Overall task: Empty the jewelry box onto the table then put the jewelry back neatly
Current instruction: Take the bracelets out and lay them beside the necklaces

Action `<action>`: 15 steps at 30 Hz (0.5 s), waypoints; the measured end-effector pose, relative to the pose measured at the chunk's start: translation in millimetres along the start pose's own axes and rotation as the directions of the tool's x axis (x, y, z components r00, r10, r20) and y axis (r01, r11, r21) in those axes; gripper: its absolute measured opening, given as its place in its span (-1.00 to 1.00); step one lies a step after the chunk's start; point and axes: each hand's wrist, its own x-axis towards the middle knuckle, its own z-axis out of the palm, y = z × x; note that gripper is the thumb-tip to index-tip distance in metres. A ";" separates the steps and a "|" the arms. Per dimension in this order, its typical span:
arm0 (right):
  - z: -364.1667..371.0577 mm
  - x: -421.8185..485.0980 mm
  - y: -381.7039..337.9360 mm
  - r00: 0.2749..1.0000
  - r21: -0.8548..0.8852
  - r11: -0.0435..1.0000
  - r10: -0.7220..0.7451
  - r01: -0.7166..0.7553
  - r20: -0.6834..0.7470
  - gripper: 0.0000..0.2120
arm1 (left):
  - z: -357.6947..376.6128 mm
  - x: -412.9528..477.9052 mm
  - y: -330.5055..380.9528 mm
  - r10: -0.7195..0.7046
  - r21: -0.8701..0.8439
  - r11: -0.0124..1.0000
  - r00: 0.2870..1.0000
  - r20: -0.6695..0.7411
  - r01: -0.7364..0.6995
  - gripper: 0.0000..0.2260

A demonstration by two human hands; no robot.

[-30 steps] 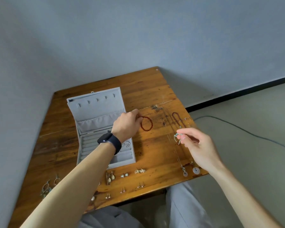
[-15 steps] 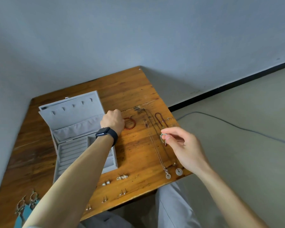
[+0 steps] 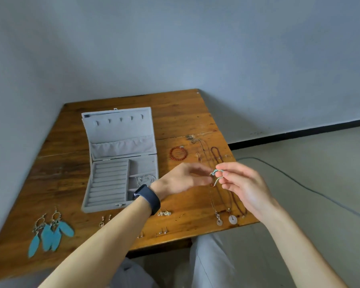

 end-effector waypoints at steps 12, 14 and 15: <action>33.0 44.2 24.4 0.993 -0.641 0.765 -0.107 0.052 -0.046 -0.86 | -40.4 -16.3 -23.7 -0.017 0.435 0.881 0.932 -0.361 0.185 -0.90; 42.6 57.3 26.0 0.987 -0.728 0.681 -0.157 0.075 -0.046 -0.87 | -45.0 -11.3 -25.1 -0.020 0.548 0.799 0.922 -0.386 0.247 -0.89; 46.8 63.9 26.7 0.982 -0.760 0.644 -0.183 0.085 -0.045 -0.87 | -46.5 -8.0 -25.9 -0.018 0.597 0.754 0.917 -0.398 0.274 -0.89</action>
